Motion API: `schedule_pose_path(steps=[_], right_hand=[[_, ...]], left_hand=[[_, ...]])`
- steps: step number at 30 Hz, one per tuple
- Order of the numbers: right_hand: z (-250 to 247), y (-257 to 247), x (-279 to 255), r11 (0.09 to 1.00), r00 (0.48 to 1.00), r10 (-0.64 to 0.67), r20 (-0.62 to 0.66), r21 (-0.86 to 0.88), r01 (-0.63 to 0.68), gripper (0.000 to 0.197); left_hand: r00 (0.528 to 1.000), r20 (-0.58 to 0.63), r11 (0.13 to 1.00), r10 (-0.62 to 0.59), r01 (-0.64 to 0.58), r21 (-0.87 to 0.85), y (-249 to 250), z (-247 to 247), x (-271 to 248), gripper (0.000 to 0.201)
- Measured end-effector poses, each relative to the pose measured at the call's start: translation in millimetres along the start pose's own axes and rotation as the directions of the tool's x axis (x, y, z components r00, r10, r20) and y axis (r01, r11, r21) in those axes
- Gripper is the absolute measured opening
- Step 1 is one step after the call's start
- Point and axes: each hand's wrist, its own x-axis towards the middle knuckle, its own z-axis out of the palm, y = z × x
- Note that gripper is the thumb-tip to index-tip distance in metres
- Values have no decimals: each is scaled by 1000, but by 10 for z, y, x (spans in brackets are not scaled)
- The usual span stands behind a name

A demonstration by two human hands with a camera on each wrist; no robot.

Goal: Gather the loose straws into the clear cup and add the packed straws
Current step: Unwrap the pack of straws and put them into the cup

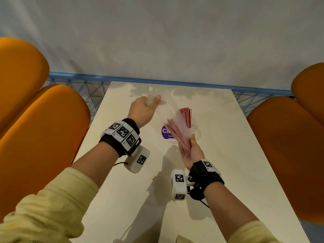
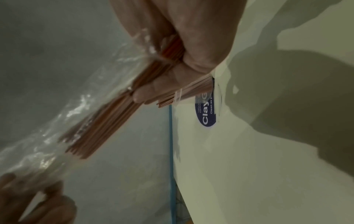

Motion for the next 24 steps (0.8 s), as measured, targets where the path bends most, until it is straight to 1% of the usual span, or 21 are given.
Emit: schedule_pose_path(steps=[2,3,4,5,6,7,8,10,11,14,15,16,18,20,22,24], right_hand=[[17,19,-6,1000,1000,1,12,-17,0,29],[27,25,-9,1000,1000,2,19,-16,-1,30],[35,27,-4,1000,1000,2,25,-11,-2,31],[46,28,0,1000,999,2,33,-4,-1,31],[59,28,4,1000,999,-1,38,-5,1,31],[79,28,-3,1000,999,-1,44,-19,2,32],[100,30,-9,999,999,1,52,-42,1,32],[138,42,-21,997,998,11,63,-76,-6,32],[148,45,-29,997,998,15,59,-72,-10,33],[142,29,-35,1000,998,18,56,-7,-18,37],[141,19,-43,1000,998,20,53,7,-21,37],[137,12,-42,1000,998,22,51,5,-22,36],[147,-1,-48,999,999,24,41,-26,-23,34],[180,-5,-74,999,999,19,42,-43,-17,33],[221,1,-91,999,998,18,57,-36,-16,34],[243,28,-97,998,996,26,89,-52,-22,37]], left_hand=[[994,-105,983,-36,16,-182,29,-13,-24,40],[990,-117,961,-84,49,-274,28,3,-45,43],[985,-98,936,-139,99,-339,11,26,-75,51],[982,-54,915,-184,151,-375,-21,59,-104,59],[978,3,906,-208,194,-377,-58,105,-136,65],[978,48,920,-205,210,-330,-80,161,-174,64],[982,67,953,-178,189,-238,-110,218,-197,57],[997,31,995,-69,71,-74,-133,290,-211,42],[999,-6,999,-32,31,-32,-125,305,-203,41],[987,-162,1000,-17,16,-7,-73,274,-172,42],[980,-199,999,-25,20,-25,-83,266,-159,41],[977,-210,999,-33,24,-46,-105,270,-156,40],[986,-161,999,-38,31,-44,-126,301,-176,40],[998,-53,998,-39,42,50,-123,346,-197,45],[997,35,987,-64,58,148,-109,388,-220,48],[995,64,986,-78,67,151,-97,423,-244,43]])
